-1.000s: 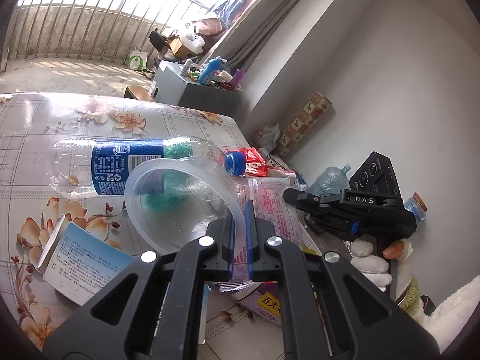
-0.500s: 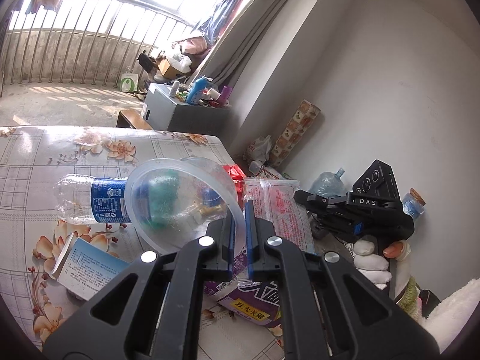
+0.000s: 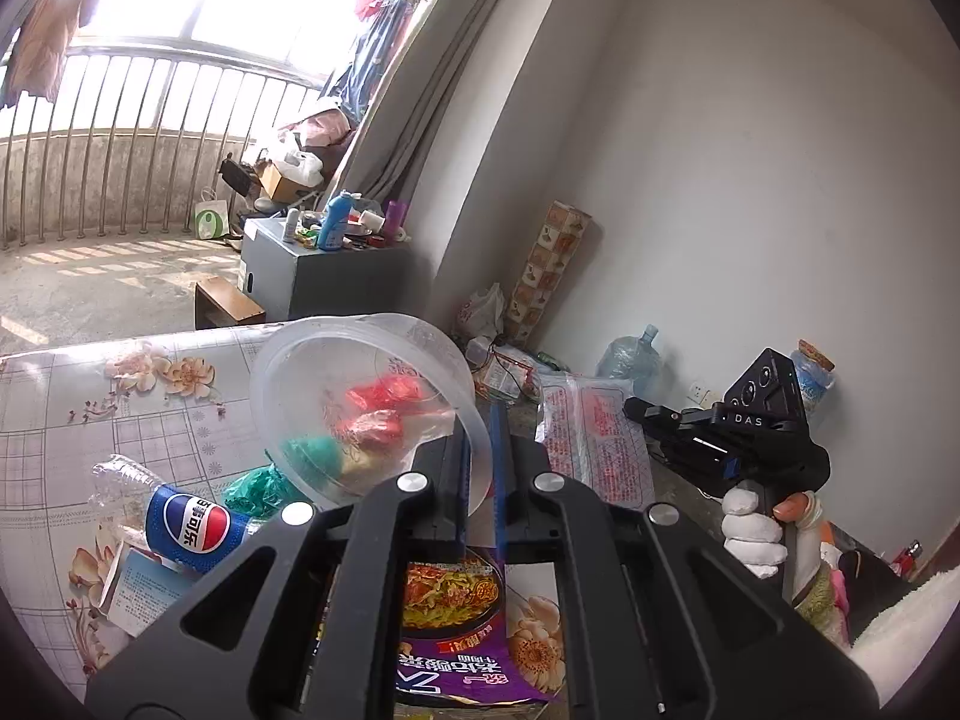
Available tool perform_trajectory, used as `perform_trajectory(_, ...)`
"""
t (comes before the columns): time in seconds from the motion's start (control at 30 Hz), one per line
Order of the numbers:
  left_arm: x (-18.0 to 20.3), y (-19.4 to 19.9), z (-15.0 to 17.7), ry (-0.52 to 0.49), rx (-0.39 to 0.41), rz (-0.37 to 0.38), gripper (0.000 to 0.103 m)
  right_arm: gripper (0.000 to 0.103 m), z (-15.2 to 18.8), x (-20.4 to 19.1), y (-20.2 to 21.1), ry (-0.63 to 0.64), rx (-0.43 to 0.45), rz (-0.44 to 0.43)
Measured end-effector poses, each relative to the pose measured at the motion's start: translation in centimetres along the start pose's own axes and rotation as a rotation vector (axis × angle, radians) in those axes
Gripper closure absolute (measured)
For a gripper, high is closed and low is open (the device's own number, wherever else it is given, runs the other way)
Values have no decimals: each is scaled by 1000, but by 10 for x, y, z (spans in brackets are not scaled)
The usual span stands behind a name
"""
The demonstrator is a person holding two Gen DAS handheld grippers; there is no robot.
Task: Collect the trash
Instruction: 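Carry the bowl and bag in both grippers to the blue basket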
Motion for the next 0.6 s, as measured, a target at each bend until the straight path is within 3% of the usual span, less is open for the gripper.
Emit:
perform_trajectory(0.27,43,-53,-28,-67,-70,149,99,98,-23,25,78,-15,196,56)
perform_trajectory(0.43,74,-113,-47,-84,-166,282,99,98,-36,53,125,-48,331,127)
perform_trajectory(0.6,124,-185,-59,-153,-275,378,99,98,-48,88,166,-93,474,259)
Point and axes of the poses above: each gripper's, at about its wrist camera, not at the fingertips, and y roughly against the way its jaws point, x to its right, z to its underside, the point moved 3 cm from there along -y, roughly the way its jaws point, and after that the axes turned 14 degrees about -y, right-handed, at the moved point
